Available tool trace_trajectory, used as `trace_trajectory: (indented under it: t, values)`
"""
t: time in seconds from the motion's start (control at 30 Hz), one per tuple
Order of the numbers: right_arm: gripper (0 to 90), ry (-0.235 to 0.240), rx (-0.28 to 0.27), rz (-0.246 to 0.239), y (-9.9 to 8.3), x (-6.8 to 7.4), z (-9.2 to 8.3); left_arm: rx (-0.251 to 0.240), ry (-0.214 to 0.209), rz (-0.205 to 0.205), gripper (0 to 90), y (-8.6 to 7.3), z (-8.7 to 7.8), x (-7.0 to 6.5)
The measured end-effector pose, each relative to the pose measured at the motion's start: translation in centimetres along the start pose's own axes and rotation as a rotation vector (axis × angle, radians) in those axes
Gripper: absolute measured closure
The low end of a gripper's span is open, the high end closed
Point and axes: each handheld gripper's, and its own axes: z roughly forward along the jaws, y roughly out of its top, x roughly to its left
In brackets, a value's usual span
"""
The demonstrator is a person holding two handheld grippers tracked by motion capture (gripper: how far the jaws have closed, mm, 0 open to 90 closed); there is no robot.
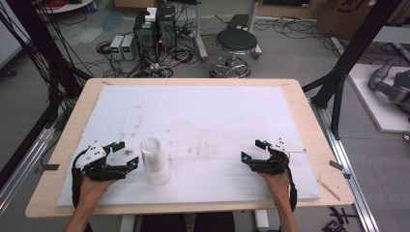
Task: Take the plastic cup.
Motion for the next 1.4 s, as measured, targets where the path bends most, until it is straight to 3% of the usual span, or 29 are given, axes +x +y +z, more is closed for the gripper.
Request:
trace_trajectory:
  t: [0.2,0.43,0.83,1.07,1.4]
  values:
    - [15.4,-0.007,-0.011,-0.021,0.0,0.1,-0.1,-0.005,-0.008,-0.006,15.8,0.0,0.0,0.0]
    - [15.4,-0.005,0.001,-0.012,0.0,0.1,0.0,-0.020,-0.028,-0.025,15.6,0.1,-0.3,0.2]
    - [15.4,-0.006,-0.004,-0.010,0.0,0.0,0.0,-0.043,-0.047,0.016,15.6,1.8,-1.9,0.6]
    - [15.4,-0.008,-0.014,-0.025,-0.1,0.2,-0.1,-0.026,-0.151,0.055,15.6,3.8,-2.8,0.5]
    - [15.4,-0.009,-0.005,-0.029,0.0,0.2,0.0,-0.033,-0.280,0.127,15.4,7.8,-4.0,0.4]
